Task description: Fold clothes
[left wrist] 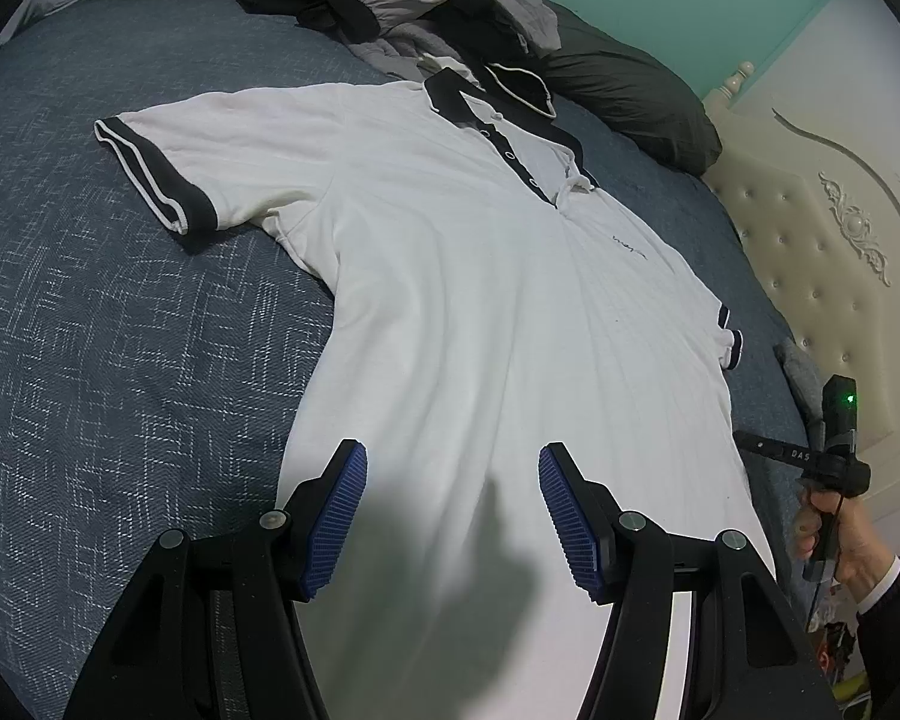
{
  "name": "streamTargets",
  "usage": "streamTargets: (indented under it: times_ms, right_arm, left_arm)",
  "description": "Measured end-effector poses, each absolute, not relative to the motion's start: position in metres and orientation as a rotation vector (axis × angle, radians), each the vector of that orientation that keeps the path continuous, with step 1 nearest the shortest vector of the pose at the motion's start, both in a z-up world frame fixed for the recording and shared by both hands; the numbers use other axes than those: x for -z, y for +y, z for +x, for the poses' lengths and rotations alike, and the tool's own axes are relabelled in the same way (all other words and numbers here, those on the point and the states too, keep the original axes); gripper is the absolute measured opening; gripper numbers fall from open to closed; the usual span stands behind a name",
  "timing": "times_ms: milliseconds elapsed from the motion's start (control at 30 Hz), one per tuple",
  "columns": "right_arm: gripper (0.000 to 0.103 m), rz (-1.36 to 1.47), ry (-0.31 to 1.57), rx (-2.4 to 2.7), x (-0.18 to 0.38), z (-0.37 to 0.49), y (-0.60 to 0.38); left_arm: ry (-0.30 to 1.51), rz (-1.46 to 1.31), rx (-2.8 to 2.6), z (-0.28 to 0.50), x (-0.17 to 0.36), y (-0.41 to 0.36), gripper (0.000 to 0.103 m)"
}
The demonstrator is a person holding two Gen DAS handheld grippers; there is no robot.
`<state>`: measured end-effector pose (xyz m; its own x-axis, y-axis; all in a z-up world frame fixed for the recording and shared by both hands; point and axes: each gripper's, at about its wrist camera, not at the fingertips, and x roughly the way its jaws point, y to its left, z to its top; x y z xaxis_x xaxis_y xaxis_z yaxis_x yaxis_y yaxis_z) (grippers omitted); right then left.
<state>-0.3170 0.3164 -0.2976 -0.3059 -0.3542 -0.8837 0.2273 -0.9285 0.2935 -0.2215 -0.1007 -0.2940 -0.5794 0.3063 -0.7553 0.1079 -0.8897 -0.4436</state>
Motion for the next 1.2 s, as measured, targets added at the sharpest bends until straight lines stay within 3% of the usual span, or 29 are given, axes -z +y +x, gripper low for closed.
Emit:
streamTargets:
  times_ms: [400,533,600,800,867,967,1200]
  right_arm:
    - [0.002,1.553,-0.503,2.252,0.297,-0.326,0.349]
    - [0.021,1.565,-0.500,2.260,0.300,-0.329,0.351]
    - [0.023,1.575,-0.495,2.259,0.304,-0.330,0.347]
    - [0.022,1.569,-0.476,2.258,0.313,-0.328,0.343]
    - [0.006,1.554,-0.466,2.260,0.313,-0.327,0.342]
    - [0.003,1.543,-0.452,2.273,0.311,-0.327,0.342]
    - [0.002,1.532,-0.471,2.323,0.301,-0.331,0.356]
  left_arm:
    - [-0.690,-1.383,-2.599,-0.223,0.295,-0.100,0.064]
    - [-0.691,-1.384,-2.598,-0.223,0.295,-0.100,0.064]
    - [-0.689,-1.382,-2.597,-0.223,0.295,-0.100,0.064]
    - [-0.690,-1.381,-2.598,-0.222,0.295,-0.101,0.064]
    - [-0.691,-1.381,-2.598,-0.222,0.295,-0.102,0.064]
    - [-0.692,-1.382,-2.598,-0.222,0.295,-0.102,0.064]
    - [-0.693,-1.382,-2.597,-0.223,0.295,-0.102,0.064]
